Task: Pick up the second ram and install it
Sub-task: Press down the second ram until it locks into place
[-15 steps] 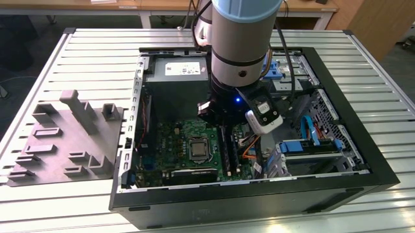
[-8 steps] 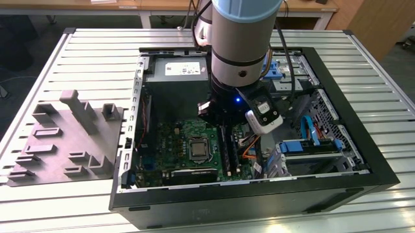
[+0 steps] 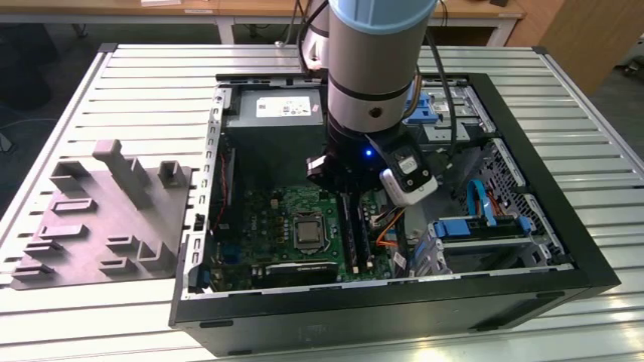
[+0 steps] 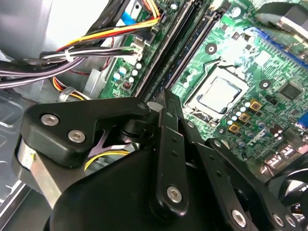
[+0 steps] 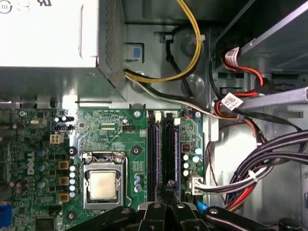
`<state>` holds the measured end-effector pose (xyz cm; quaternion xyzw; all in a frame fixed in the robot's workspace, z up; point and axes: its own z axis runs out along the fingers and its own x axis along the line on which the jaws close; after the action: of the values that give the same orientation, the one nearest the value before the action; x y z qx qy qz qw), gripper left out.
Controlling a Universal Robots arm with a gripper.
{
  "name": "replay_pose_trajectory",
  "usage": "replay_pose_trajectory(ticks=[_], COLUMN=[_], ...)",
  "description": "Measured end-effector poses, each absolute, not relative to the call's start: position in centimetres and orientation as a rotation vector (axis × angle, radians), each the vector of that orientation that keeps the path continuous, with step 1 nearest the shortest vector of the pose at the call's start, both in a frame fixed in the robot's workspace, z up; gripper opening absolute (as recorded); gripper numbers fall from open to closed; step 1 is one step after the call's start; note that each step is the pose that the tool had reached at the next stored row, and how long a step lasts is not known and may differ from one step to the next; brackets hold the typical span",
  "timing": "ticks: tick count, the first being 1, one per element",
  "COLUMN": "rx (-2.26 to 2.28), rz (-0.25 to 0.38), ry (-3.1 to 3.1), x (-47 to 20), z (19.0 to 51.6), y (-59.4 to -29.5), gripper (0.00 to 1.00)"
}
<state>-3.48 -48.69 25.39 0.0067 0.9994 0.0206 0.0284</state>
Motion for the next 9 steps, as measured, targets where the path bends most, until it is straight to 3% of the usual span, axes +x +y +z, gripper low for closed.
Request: replay_pose_trajectory(ticks=[9], rx=[0.021], rz=[0.079], ry=[3.084], x=[-3.48], z=[25.14], y=[-48.10], gripper=[0.10])
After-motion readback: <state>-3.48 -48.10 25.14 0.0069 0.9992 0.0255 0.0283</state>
